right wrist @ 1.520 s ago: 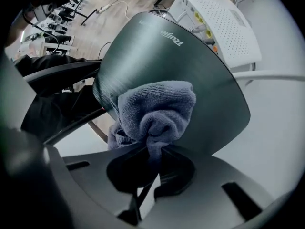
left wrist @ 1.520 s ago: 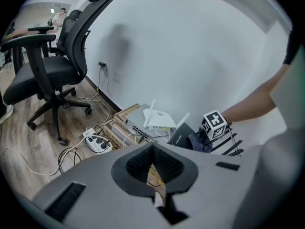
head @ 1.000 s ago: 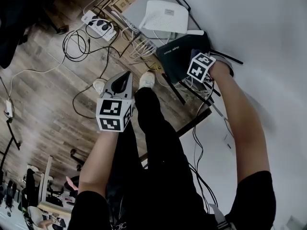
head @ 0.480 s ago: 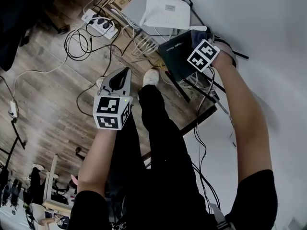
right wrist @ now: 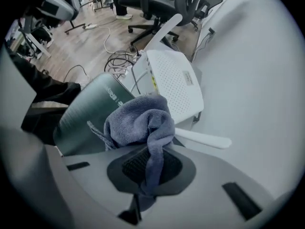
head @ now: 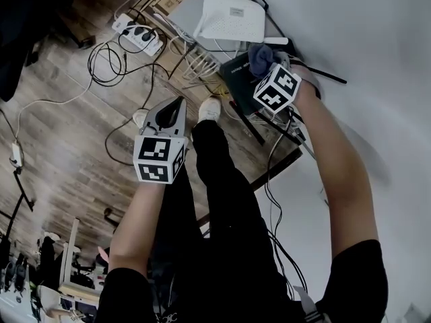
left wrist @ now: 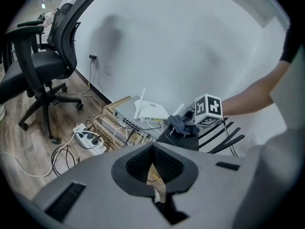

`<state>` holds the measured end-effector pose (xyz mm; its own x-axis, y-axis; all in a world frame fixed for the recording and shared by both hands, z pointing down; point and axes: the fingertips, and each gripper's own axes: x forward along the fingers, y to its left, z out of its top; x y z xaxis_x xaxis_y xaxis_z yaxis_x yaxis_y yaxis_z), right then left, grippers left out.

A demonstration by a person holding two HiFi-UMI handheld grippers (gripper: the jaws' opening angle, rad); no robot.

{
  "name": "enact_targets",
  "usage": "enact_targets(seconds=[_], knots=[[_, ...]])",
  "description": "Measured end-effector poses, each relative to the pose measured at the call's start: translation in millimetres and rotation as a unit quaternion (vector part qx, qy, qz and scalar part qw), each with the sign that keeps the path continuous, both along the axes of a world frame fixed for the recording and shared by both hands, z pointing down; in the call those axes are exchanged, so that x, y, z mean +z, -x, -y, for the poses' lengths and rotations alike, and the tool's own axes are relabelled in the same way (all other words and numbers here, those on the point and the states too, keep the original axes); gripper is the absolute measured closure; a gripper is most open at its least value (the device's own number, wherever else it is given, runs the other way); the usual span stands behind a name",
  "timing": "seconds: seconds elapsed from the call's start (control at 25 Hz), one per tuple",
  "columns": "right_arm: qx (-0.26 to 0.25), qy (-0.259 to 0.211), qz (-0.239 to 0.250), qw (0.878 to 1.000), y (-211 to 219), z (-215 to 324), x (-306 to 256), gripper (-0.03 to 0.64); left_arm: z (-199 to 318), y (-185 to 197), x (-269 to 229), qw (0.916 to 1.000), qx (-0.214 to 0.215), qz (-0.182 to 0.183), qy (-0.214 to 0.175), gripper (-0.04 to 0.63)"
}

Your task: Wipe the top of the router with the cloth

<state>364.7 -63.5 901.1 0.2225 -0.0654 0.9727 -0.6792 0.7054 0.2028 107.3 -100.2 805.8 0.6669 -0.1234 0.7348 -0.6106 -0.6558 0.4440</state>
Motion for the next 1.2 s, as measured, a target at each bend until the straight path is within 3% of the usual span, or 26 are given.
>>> enact_targets(seconds=[0.16, 0.32, 0.48, 0.72, 0.88, 1.2], knots=[[0.029, -0.016, 0.053, 0.998, 27.8, 2.0, -3.5, 0.604, 2.7, 2.5, 2.4, 1.0, -0.003, 0.002, 0.001, 0.601], [0.053, -0.008, 0.147, 0.988, 70.2, -2.5, -10.3, 0.604, 6.7, 6.1, 2.6, 1.0, -0.007, 0.004, 0.0, 0.601], [0.028, 0.026, 0.22, 0.975, 109.6, -11.6, -15.4, 0.604, 6.3, 5.8, 0.8, 1.0, -0.003, 0.005, 0.0, 0.601], [0.024, 0.079, 0.239, 0.967, 120.6, -28.7, -14.6, 0.604, 8.5, 4.7, 2.0, 0.9999, 0.001, 0.01, -0.005, 0.601], [-0.037, 0.131, 0.211, 0.968, 113.1, -61.1, -11.9, 0.604, 8.9, -1.7, -0.9, 0.9999, 0.003, 0.009, -0.006, 0.601], [0.015, 0.106, 0.13, 0.986, 54.5, -55.8, -2.2, 0.604, 3.6, -10.7, 1.1, 1.0, 0.003, 0.007, -0.006, 0.601]])
